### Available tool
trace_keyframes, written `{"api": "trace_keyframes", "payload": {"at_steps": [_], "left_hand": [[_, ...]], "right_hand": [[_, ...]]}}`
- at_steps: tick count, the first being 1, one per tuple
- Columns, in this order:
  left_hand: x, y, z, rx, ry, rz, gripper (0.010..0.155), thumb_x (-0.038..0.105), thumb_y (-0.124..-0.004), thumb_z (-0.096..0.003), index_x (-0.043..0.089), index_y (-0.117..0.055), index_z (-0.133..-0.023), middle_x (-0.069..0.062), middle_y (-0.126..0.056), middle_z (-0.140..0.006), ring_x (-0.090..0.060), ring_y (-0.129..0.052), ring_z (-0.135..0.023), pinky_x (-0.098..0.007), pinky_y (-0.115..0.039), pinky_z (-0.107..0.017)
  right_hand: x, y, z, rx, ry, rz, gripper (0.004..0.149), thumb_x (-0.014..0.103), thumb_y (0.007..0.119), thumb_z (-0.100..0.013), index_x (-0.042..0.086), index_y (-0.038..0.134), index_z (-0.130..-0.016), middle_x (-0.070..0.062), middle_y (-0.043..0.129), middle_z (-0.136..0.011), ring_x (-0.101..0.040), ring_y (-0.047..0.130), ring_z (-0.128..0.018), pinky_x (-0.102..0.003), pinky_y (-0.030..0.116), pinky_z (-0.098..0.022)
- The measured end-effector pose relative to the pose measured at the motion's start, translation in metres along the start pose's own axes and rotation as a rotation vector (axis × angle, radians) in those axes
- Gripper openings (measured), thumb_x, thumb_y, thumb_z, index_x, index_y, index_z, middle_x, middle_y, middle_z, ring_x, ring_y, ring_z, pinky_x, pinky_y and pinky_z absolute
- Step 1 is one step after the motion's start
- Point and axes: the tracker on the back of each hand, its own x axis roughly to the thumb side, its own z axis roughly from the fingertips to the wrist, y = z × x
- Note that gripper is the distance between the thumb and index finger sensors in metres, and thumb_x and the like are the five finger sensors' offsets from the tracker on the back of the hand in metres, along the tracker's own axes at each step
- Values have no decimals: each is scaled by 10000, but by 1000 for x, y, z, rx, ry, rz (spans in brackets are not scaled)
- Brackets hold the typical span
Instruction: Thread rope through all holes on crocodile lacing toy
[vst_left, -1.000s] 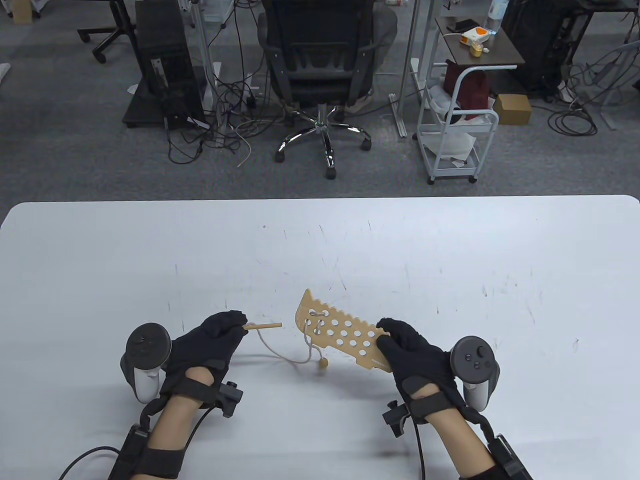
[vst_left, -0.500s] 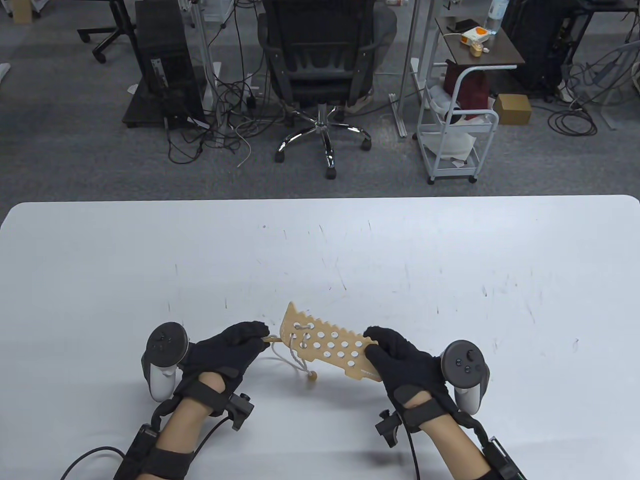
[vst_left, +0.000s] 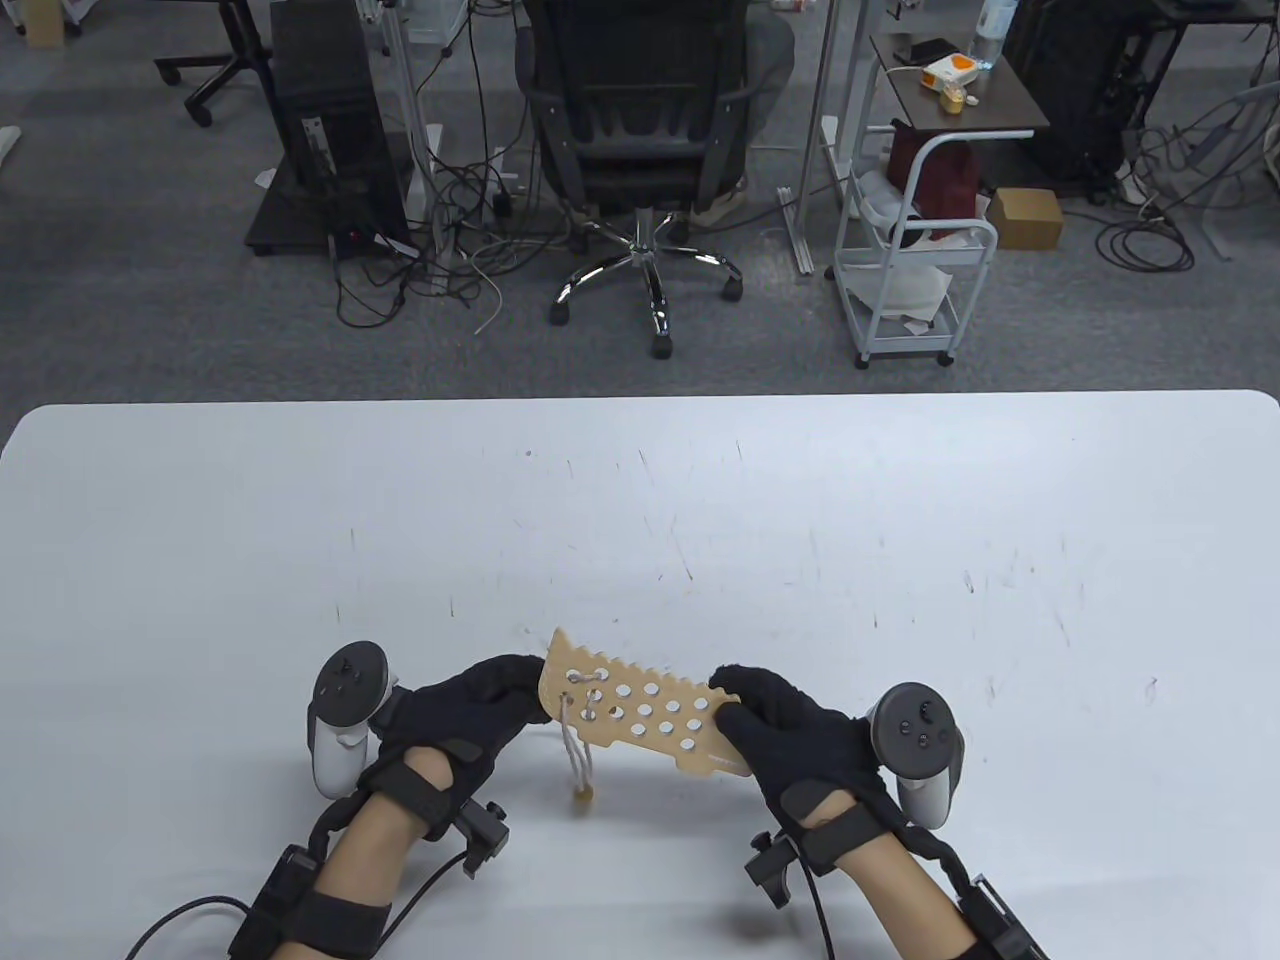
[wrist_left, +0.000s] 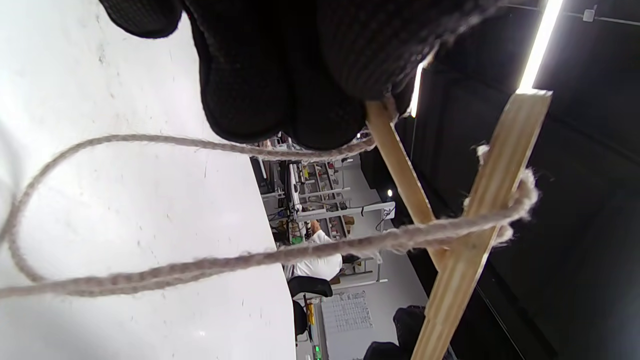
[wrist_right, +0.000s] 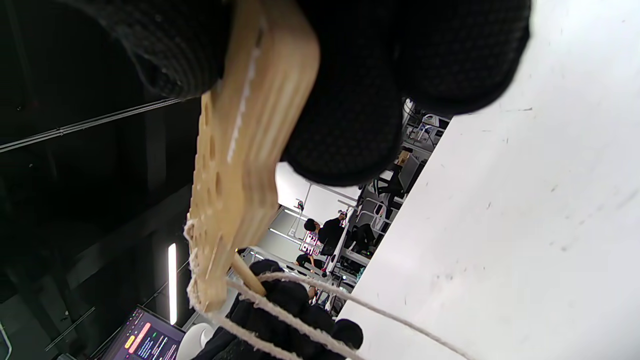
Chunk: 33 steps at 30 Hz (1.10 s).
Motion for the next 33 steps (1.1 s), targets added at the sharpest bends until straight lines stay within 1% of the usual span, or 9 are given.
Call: {"api": "trace_keyframes", "payload": {"at_steps": [6,10,18,20,28,33], "left_hand": [[-1,-5,-1,-22,8,-10,426,281,-835,-412,316,-882,-834,26,-986,-782,-251,-958,-742,-586,-585,-728],[-3,-7,-2,-24,14,-21,421,292,-848,-410,349,-902,-824,21,-944,-830,-261,-919,-783,-586,-570,-733],[0,-11,-3,-59,-28,-41,420,268,-873,-408,330,-917,-821,22,-943,-843,-261,-915,-799,-577,-585,-735],[1,-12,-4,-76,-41,-29,425,261,-878,-409,328,-919,-827,38,-948,-845,-256,-920,-804,-573,-590,-735],[0,-16,-5,-133,-62,27,465,238,-871,-415,319,-893,-872,29,-946,-869,-253,-926,-809,-570,-595,-736],[0,-23,-6,-205,-71,76,487,219,-861,-419,324,-870,-894,19,-947,-889,-256,-931,-811,-569,-601,-732]], "right_hand": [[1,5,1,30,-11,-16,466,393,793,-479,185,743,-893,-23,963,-657,-207,1033,-439,-445,827,-400],[1,8,1,43,-12,-26,461,393,789,-482,186,743,-893,-23,961,-659,-205,1033,-440,-443,828,-401],[1,9,1,46,-12,-27,464,392,790,-480,188,742,-894,-21,959,-661,-206,1033,-439,-443,827,-401],[1,10,1,46,-9,-23,462,392,789,-480,188,743,-893,-21,960,-660,-204,1033,-440,-443,828,-400],[0,9,1,37,1,-8,462,391,787,-480,193,740,-895,-22,958,-664,-207,1031,-445,-446,825,-403],[-1,7,1,23,6,17,462,388,788,-478,193,742,-894,-23,956,-667,-207,1032,-444,-448,825,-403]]}}
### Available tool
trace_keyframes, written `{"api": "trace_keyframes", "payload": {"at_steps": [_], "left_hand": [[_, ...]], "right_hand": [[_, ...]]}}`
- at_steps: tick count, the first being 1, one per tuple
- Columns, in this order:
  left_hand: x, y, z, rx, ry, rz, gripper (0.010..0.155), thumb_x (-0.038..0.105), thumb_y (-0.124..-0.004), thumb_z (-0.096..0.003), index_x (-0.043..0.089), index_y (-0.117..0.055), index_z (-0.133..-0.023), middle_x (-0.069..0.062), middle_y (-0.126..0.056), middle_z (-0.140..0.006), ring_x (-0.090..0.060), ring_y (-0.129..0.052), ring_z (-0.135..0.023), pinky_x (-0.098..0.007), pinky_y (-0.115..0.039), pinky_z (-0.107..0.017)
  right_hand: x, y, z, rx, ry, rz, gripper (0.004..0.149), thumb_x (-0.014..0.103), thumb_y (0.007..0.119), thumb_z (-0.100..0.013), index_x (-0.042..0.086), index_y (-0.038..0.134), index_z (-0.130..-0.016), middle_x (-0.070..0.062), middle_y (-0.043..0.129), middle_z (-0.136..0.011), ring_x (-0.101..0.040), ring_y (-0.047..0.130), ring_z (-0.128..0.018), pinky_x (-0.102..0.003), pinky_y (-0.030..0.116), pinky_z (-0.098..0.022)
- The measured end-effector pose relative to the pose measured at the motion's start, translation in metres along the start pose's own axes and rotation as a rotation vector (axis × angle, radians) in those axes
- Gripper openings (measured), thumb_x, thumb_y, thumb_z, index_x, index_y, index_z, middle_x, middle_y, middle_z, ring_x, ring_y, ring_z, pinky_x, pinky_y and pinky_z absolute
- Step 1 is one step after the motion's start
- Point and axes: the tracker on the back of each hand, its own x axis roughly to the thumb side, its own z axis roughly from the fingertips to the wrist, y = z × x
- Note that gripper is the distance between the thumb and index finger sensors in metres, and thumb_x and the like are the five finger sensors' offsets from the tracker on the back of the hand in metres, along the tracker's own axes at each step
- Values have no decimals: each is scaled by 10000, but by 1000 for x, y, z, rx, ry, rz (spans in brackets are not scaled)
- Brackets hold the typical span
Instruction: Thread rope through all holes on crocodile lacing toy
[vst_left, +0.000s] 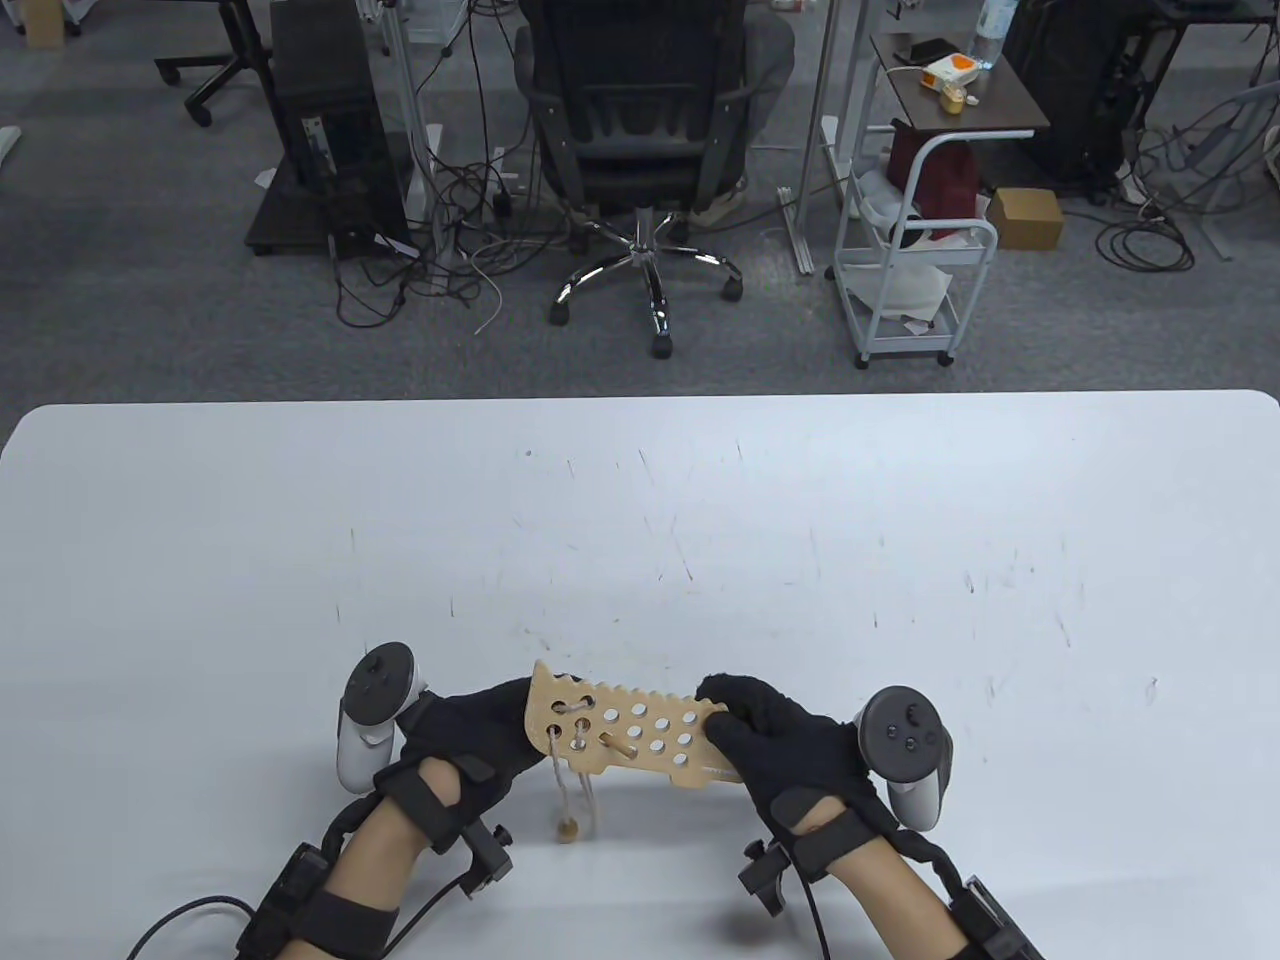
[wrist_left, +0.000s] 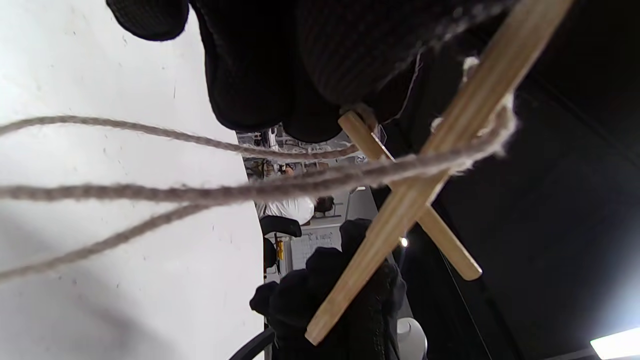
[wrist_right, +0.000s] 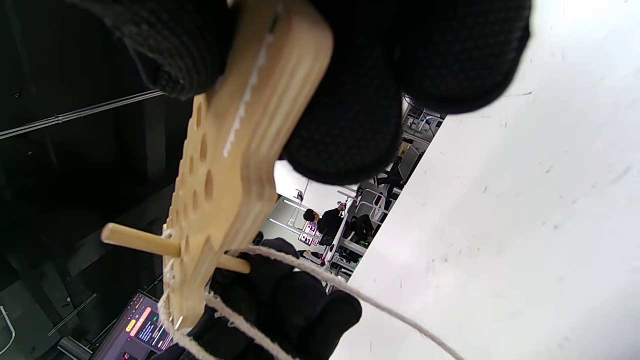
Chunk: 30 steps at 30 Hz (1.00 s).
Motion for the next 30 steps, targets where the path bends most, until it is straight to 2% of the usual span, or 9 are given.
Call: {"api": "trace_keyframes", "payload": {"at_steps": [3,14,21,30], "left_hand": [[0,-3,-1,-23,-5,6,507,216,-859,-418,331,-848,-912,18,-933,-915,-253,-926,-818,-567,-600,-734],[-4,-12,-4,-130,-14,191,566,195,-839,-424,346,-775,-965,19,-927,-932,-248,-931,-821,-564,-601,-735],[-4,-15,-5,-185,-41,216,595,186,-833,-421,366,-743,-981,48,-930,-932,-236,-929,-829,-561,-600,-738],[-3,-13,-4,-121,-23,132,632,202,-829,-433,364,-670,-1024,33,-841,-999,-278,-858,-884,-573,-569,-746]], "right_hand": [[0,-2,0,-8,0,27,463,389,788,-477,195,741,-895,-19,961,-663,-207,1031,-446,-448,824,-404],[-1,-1,-1,-12,6,29,464,390,781,-477,196,739,-896,-22,958,-668,-210,1031,-447,-453,822,-404],[1,-1,0,-12,-6,23,462,388,781,-477,197,739,-896,-21,954,-671,-209,1029,-449,-453,821,-407],[3,-5,0,-37,-25,-17,458,381,788,-474,197,744,-890,-22,953,-671,-215,1026,-457,-454,819,-414]]}}
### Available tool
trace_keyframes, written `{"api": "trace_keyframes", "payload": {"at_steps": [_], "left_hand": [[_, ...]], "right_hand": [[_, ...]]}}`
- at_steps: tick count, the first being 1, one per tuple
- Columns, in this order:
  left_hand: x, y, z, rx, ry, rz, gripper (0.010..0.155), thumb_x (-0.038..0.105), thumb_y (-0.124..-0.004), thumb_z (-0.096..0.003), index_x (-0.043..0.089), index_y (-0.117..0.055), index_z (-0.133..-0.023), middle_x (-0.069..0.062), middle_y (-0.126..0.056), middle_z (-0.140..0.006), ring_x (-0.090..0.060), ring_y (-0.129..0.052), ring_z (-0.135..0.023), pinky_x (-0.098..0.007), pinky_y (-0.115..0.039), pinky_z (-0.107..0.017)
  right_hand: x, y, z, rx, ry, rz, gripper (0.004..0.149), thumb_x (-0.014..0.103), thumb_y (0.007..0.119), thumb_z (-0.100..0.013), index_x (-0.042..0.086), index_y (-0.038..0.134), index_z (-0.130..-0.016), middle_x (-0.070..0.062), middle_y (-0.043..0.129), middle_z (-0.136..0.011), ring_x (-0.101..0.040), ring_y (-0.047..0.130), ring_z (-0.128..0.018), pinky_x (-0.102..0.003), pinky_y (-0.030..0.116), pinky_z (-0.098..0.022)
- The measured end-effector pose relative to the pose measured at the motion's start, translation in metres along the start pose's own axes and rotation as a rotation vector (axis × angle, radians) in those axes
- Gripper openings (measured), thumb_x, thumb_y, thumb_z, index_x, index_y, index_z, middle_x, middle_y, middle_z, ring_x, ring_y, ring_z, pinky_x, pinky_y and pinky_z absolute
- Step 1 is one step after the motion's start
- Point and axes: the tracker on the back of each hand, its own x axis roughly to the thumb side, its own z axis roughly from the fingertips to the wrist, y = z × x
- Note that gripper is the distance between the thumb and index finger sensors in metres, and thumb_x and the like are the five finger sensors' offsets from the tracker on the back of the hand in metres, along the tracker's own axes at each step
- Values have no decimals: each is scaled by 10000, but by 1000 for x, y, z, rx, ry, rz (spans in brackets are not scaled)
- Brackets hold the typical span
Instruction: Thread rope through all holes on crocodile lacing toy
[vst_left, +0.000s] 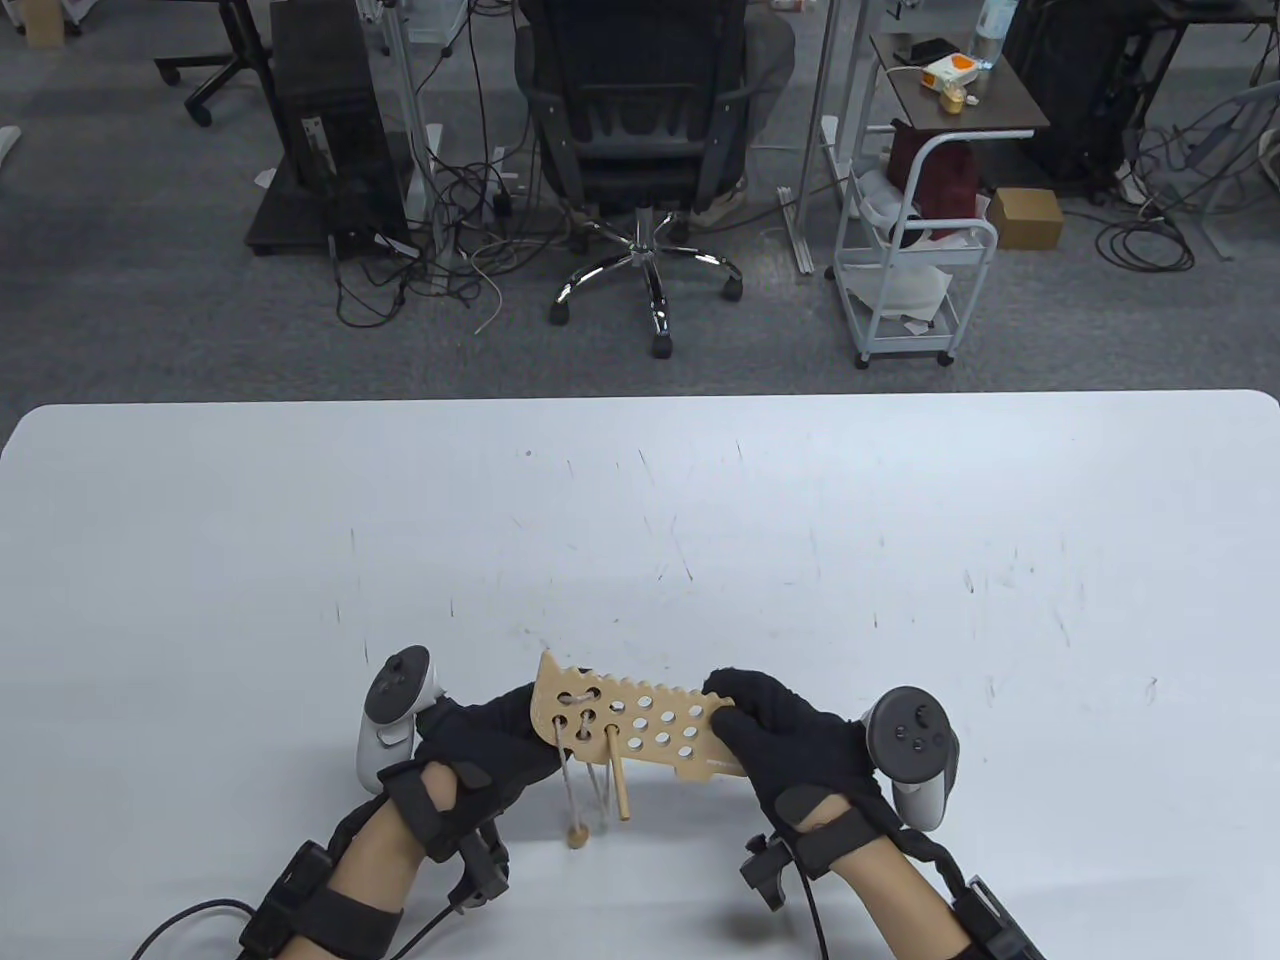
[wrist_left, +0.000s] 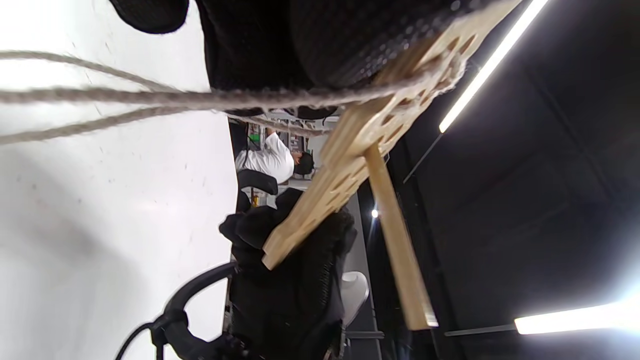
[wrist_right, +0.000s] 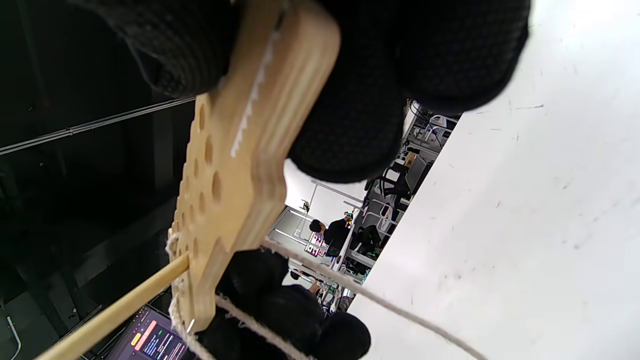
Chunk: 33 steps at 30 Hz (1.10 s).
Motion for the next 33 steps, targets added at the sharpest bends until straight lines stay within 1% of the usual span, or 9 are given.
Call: {"api": "trace_keyframes", "payload": {"at_steps": [5,10,14,17,19,21,27,33], "left_hand": [[0,3,2,39,7,-28,640,227,-827,-440,355,-640,-1039,17,-806,-1017,-291,-823,-906,-575,-555,-749],[3,13,8,168,-1,-71,661,271,-813,-453,347,-574,-1065,-9,-711,-1062,-308,-727,-959,-570,-523,-761],[9,21,14,275,-36,-114,671,335,-807,-465,372,-536,-1077,-24,-642,-1092,-320,-659,-989,-565,-496,-768],[13,22,18,315,-59,-141,677,402,-812,-470,410,-519,-1081,-30,-604,-1107,-325,-625,-1002,-560,-483,-773],[19,22,20,365,-88,-203,673,429,-821,-467,430,-533,-1076,-34,-598,-1110,-329,-616,-1004,-559,-481,-773],[24,20,22,392,-110,-268,667,441,-829,-463,458,-548,-1068,-40,-572,-1119,-333,-593,-1012,-558,-472,-776],[40,7,26,422,-170,-479,640,460,-847,-455,528,-590,-1037,-48,-390,-1168,-353,-399,-1062,-555,-387,-791],[55,-15,26,384,-214,-690,604,463,-873,-440,566,-657,-994,-32,-305,-1191,-361,-272,-1095,-569,-329,-797]], "right_hand": [[0,-2,0,-11,5,-4,456,381,788,-476,197,744,-890,-22,954,-670,-215,1026,-458,-454,818,-414],[-1,-6,0,-37,16,-2,458,383,790,-475,197,743,-891,-22,954,-670,-215,1026,-458,-455,818,-414],[-3,-11,-1,-59,30,5,457,383,790,-477,196,743,-891,-26,950,-674,-215,1026,-457,-452,817,-417],[-4,-13,-1,-69,38,8,458,384,791,-477,196,743,-891,-22,956,-669,-215,1026,-458,-454,818,-415],[-5,-14,-1,-79,43,14,456,384,792,-477,196,744,-890,-24,954,-671,-215,1026,-458,-455,817,-415],[-5,-15,-1,-87,49,20,459,385,792,-477,195,742,-892,-23,956,-669,-215,1026,-458,-454,816,-416],[-5,-17,-1,-100,67,34,457,386,793,-479,194,743,-891,-24,954,-671,-215,1027,-455,-453,817,-414],[-6,-17,-1,-108,81,42,457,387,796,-478,190,746,-888,-24,958,-665,-213,1030,-449,-451,821,-406]]}}
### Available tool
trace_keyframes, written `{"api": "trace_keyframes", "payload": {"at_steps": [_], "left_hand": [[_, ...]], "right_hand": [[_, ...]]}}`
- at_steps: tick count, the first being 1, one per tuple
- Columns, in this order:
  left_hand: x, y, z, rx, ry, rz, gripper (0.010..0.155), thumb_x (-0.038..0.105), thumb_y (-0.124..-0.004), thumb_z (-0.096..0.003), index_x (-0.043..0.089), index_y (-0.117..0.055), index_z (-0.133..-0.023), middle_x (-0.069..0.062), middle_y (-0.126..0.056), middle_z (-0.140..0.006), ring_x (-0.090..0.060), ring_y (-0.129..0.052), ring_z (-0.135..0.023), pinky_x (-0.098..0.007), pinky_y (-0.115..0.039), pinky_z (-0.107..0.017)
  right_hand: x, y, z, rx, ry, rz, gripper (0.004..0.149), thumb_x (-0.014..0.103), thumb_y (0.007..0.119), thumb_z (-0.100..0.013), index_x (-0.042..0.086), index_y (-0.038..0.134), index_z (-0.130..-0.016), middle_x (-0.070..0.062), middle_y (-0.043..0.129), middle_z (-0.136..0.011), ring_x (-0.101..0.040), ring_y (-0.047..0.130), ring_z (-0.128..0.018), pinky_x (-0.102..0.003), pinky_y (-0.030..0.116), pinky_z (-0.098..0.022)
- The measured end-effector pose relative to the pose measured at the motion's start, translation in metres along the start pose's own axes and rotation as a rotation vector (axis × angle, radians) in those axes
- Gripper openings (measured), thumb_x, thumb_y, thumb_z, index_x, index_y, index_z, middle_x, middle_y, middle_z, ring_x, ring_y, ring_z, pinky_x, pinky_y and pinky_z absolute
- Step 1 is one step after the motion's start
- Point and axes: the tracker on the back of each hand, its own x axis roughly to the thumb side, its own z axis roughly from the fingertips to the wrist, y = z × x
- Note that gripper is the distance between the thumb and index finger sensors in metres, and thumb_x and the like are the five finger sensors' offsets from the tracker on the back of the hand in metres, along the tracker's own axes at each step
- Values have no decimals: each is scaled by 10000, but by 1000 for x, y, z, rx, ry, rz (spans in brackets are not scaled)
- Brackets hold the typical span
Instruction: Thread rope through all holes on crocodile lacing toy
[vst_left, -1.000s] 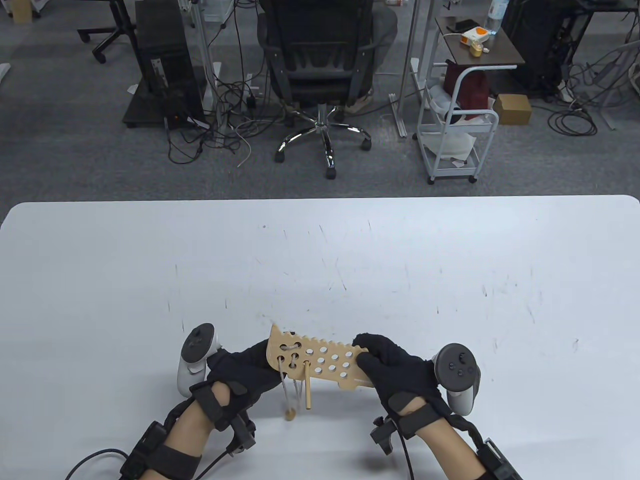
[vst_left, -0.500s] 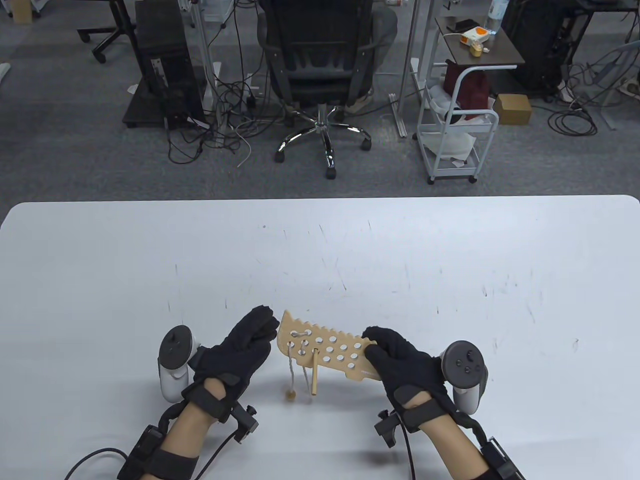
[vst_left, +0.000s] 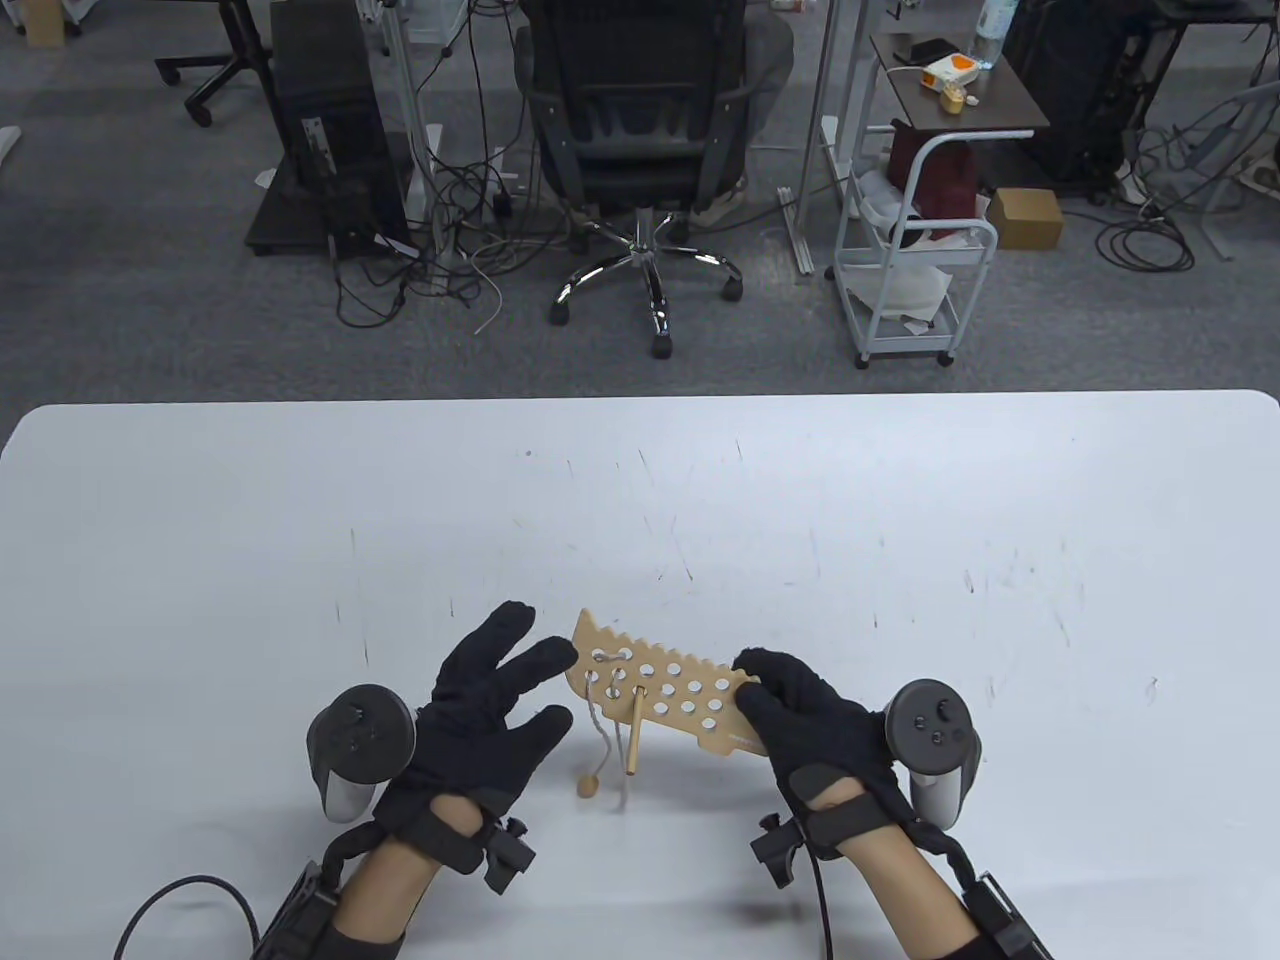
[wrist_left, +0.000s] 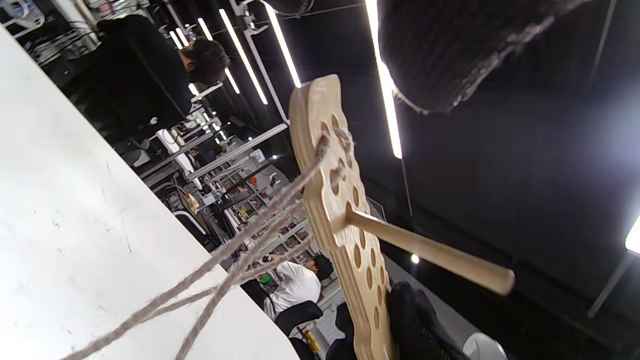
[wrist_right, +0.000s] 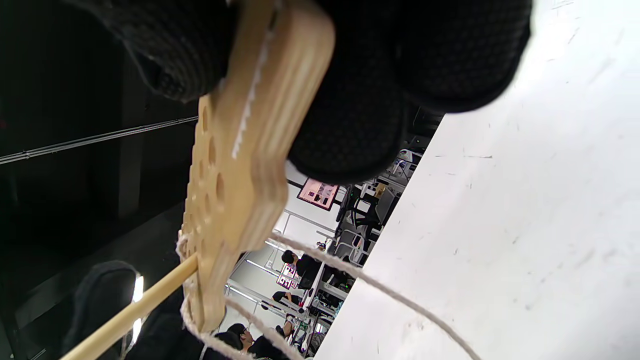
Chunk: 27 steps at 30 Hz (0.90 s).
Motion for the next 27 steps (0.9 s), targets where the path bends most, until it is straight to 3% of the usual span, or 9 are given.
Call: {"api": "trace_keyframes", "payload": {"at_steps": [8,17,24,27], "left_hand": [[16,-14,2,-33,-88,-281,584,451,-904,-420,581,-712,-956,-11,-268,-1202,-363,-178,-1114,-600,-259,-798],[26,-28,5,-51,-136,-452,572,463,-944,-394,596,-758,-918,33,-258,-1206,-355,-132,-1118,-611,-192,-793],[28,-31,6,-45,-131,-465,444,448,-943,-392,558,-880,-817,33,-336,-1203,-359,-164,-1118,-615,-187,-787],[27,-30,7,-25,-131,-432,438,447,-928,-399,541,-885,-825,14,-377,-1200,-360,-196,-1120,-615,-198,-789]], "right_hand": [[0,4,1,16,19,-6,460,390,799,-477,182,749,-885,-24,965,-657,-208,1038,-441,-447,828,-398],[0,15,4,61,17,3,463,393,806,-473,174,759,-877,-23,977,-649,-199,1056,-430,-437,843,-382],[0,20,4,88,13,17,464,395,814,-469,164,772,-868,-22,1000,-634,-188,1082,-414,-424,862,-361],[-1,20,4,85,11,30,465,394,814,-467,166,770,-870,-22,995,-640,-192,1079,-418,-427,858,-366]]}}
